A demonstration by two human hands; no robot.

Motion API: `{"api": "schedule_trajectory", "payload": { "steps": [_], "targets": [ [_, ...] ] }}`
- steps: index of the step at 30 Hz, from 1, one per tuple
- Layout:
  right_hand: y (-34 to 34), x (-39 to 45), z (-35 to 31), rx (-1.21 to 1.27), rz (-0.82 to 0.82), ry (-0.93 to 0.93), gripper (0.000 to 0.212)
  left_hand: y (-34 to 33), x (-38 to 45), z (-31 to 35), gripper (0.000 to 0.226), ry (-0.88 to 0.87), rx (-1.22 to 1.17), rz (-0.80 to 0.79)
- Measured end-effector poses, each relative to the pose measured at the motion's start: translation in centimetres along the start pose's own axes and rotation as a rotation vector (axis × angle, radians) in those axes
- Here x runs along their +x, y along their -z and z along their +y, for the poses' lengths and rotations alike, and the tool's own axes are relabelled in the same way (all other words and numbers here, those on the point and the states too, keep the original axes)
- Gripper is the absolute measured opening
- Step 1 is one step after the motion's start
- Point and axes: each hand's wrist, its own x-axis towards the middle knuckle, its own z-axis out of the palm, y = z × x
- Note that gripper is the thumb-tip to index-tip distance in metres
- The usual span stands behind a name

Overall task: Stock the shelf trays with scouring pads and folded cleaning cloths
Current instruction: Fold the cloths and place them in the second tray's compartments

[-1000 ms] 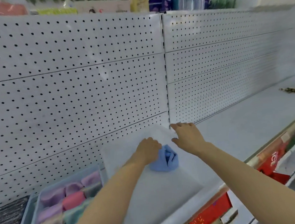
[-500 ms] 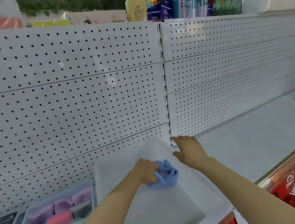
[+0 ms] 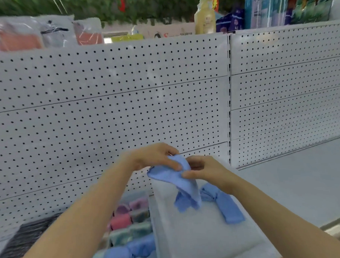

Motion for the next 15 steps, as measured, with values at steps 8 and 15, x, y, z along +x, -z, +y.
{"api": "schedule_trajectory", "payload": {
  "steps": [8, 15],
  "targets": [
    [-6.3, -0.5, -4.0, 0.255, -0.018, 0.050, 0.019, 5.4, -9.2, 0.2, 0.032, -0.077, -0.148, 0.134],
    [-11.0, -1.4, -9.3, 0.222, 0.256, 0.237, 0.057, 6.1, -12.9, 0.3, 0.017, -0.072, -0.645, 0.462]
  ]
}}
